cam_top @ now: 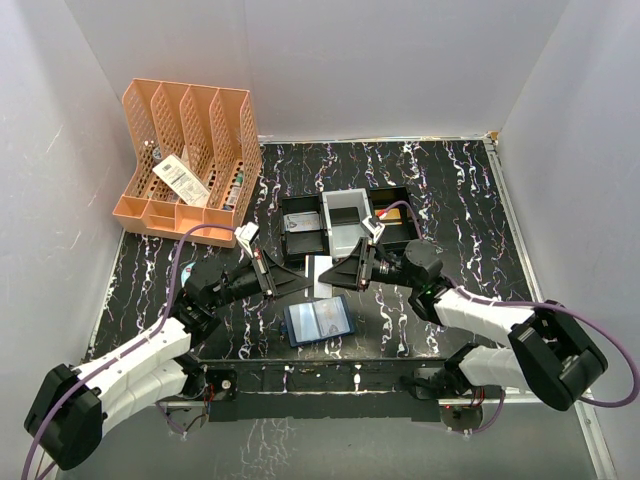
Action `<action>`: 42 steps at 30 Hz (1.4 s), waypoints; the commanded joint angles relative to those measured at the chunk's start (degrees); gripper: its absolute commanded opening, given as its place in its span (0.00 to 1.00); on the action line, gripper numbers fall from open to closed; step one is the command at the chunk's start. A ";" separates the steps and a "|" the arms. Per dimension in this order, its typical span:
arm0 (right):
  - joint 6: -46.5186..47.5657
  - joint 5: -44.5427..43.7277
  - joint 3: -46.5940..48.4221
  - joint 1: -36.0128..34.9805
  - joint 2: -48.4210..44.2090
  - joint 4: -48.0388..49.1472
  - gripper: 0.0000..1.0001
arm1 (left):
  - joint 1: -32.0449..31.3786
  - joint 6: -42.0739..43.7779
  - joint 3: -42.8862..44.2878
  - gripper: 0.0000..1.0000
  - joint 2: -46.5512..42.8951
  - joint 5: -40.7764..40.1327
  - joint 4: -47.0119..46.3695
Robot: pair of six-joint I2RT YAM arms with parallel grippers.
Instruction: Take the credit cards out of the card holder
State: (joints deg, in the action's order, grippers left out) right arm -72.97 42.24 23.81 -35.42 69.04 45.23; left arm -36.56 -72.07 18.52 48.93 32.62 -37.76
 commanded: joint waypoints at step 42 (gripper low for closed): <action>39.71 -15.12 26.31 8.45 -1.32 -48.14 0.00 | 0.21 26.24 20.30 0.99 -4.09 -29.92 63.82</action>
State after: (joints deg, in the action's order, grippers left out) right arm -43.79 30.65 44.75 -26.85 64.73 6.24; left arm -36.56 -53.23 32.58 41.78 13.19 11.20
